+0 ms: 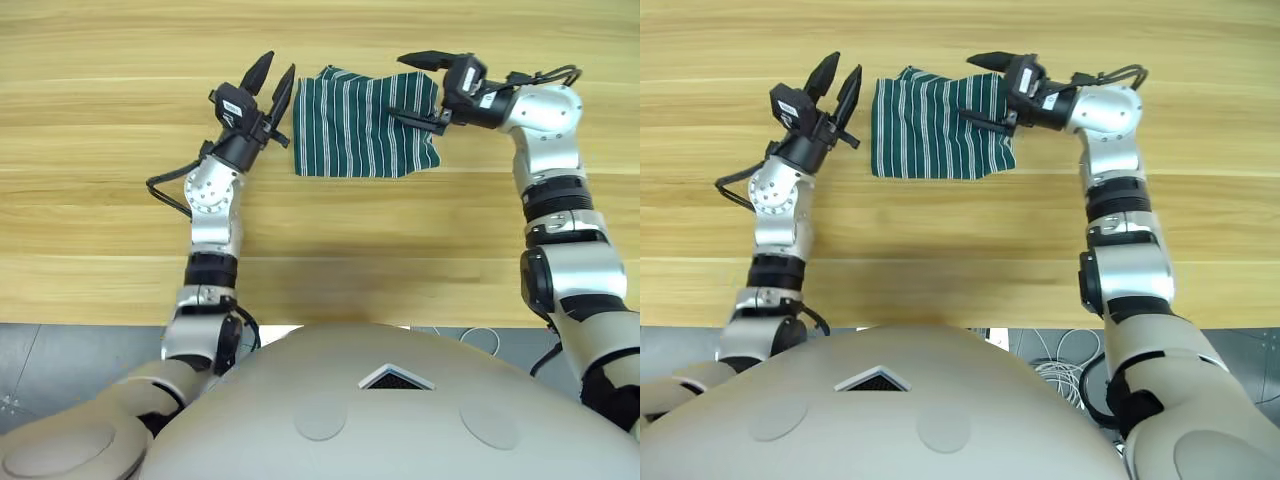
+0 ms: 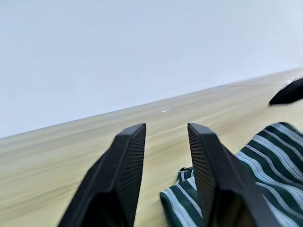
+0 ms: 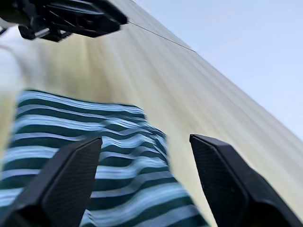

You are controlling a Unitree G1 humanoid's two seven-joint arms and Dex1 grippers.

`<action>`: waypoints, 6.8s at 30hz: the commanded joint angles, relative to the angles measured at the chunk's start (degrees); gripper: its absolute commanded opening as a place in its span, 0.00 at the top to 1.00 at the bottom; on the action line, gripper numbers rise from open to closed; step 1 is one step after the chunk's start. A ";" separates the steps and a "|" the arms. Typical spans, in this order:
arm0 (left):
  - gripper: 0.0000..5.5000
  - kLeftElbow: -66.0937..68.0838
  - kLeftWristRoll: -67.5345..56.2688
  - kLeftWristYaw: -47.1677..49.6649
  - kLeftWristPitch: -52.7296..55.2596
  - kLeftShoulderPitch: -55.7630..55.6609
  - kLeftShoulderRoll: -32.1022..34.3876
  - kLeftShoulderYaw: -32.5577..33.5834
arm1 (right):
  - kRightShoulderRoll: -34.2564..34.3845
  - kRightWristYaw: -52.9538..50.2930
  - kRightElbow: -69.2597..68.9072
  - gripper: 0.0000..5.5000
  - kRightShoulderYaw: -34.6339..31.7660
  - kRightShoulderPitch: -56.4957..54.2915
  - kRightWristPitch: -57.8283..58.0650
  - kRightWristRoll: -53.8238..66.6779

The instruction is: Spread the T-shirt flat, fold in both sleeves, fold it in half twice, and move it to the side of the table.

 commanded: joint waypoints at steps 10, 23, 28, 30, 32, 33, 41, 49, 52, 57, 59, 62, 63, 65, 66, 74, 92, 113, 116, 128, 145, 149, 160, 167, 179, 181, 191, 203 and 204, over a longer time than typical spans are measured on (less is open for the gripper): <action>0.72 2.16 15.66 13.33 7.88 4.10 -2.80 -11.13 | -0.04 5.00 15.68 0.37 -2.67 -2.32 3.73 1.82; 0.72 17.52 14.08 15.70 4.18 1.46 2.53 -8.27 | -4.50 12.91 23.94 0.37 -6.40 -1.88 4.86 2.13; 0.72 18.92 13.45 14.80 3.22 1.53 3.64 -8.71 | -4.78 10.95 24.86 0.37 -7.61 -3.30 5.15 1.66; 0.72 19.31 13.53 14.39 2.79 1.54 4.42 -8.89 | -4.85 11.06 24.48 0.37 -7.88 -3.20 4.96 1.65; 0.72 18.42 13.17 14.27 1.60 1.64 4.96 -8.68 | -4.81 13.01 22.82 0.37 -8.26 -3.04 4.64 2.66; 0.72 16.22 12.08 13.76 -0.12 1.94 5.20 -8.28 | -4.61 15.31 20.53 0.37 -8.56 -2.74 4.90 4.02; 0.72 -16.14 -4.03 11.48 -6.66 5.49 9.19 1.25 | 0.33 18.78 -14.01 0.37 0.21 14.90 13.46 7.45; 0.72 -17.21 -5.73 12.02 -4.24 8.57 8.26 4.40 | 5.57 2.86 -13.24 0.37 9.97 18.89 18.12 -3.64; 0.72 -15.95 -7.73 12.04 -3.63 7.89 7.52 5.73 | 9.22 -4.97 -10.62 0.37 10.41 17.45 23.06 -5.04; 0.72 -15.45 -8.67 11.07 -3.53 7.63 7.60 6.66 | 12.89 -10.83 -2.44 0.37 11.97 13.23 23.76 -6.63; 0.72 -15.40 -8.93 10.68 -3.46 7.51 7.71 6.79 | 15.14 -14.15 0.79 0.37 11.16 10.97 23.82 -6.53; 0.72 -15.61 -9.35 10.05 -3.40 7.60 8.20 7.29 | 17.53 -21.14 6.86 0.37 9.02 6.92 23.14 -6.60; 0.72 -15.83 -9.60 9.89 -3.39 7.87 8.42 7.63 | 18.12 -24.56 9.81 0.37 7.42 4.78 23.27 -6.19; 0.72 -16.15 -9.98 9.76 -3.37 8.33 8.64 8.20 | 18.77 -30.58 14.89 0.37 4.36 0.90 23.10 -5.33; 0.72 -16.14 -10.12 9.72 -3.41 8.48 8.62 8.41 | 19.03 -33.35 16.96 0.37 2.87 -0.80 22.81 -4.87; 0.72 -16.64 -10.48 9.76 -3.85 9.84 8.12 9.14 | 19.26 -51.34 27.51 0.37 -8.07 -11.36 22.30 -1.72; 0.72 -17.06 -11.24 9.14 -5.49 12.20 6.72 9.38 | 3.74 -63.75 32.51 0.37 -18.06 -17.19 16.06 -3.64; 0.72 -19.65 -9.37 10.14 -4.24 13.42 5.87 7.80 | -3.94 -45.78 26.58 0.37 -5.59 -3.01 5.64 -15.03; 0.72 -19.80 -8.97 10.31 -4.22 13.49 5.60 7.60 | -6.12 -50.56 27.59 0.37 -3.05 -3.62 6.70 -18.74; 0.72 -19.76 -8.88 10.50 -4.33 13.37 5.25 7.61 | -8.60 -60.45 29.54 0.37 -3.13 -6.85 11.39 -20.19; 0.72 -17.61 -7.51 10.10 -4.31 13.39 5.22 7.47 | -6.31 -58.63 20.57 0.37 -13.74 -3.23 -3.12 -8.74; 0.72 -14.73 -9.34 9.25 -2.94 10.86 7.08 9.25 | 4.22 -56.04 9.53 0.37 -11.81 4.01 -9.31 -4.71; 0.72 9.15 -8.91 8.86 -13.09 0.24 7.76 13.11 | 7.02 -55.26 16.59 0.37 -16.21 3.75 -25.07 -1.26; 0.72 14.16 -12.55 7.19 -18.30 0.22 6.14 14.47 | 6.70 -54.26 18.49 0.46 -15.49 2.99 -28.01 -2.47; 0.72 15.11 -9.84 9.46 -19.46 0.23 4.88 13.79 | 4.49 -50.22 17.74 0.47 -17.92 4.08 -25.88 0.91; 0.72 14.69 -9.03 10.14 -19.62 0.53 5.00 13.78 | 4.82 -48.52 16.79 0.47 -17.81 4.43 -26.40 1.52; 0.72 12.33 -7.12 11.39 -19.02 1.12 5.09 12.89 | 4.64 -44.38 13.07 0.47 -18.05 6.55 -25.78 3.58; 0.72 13.29 -7.83 9.78 -15.96 -2.95 5.42 11.22 | 6.25 -34.27 3.32 0.47 -18.75 7.53 -23.84 13.73; 0.72 12.96 -8.58 9.48 -15.71 -3.04 5.63 11.43 | 6.36 -33.18 2.08 0.47 -18.99 8.21 -22.91 15.18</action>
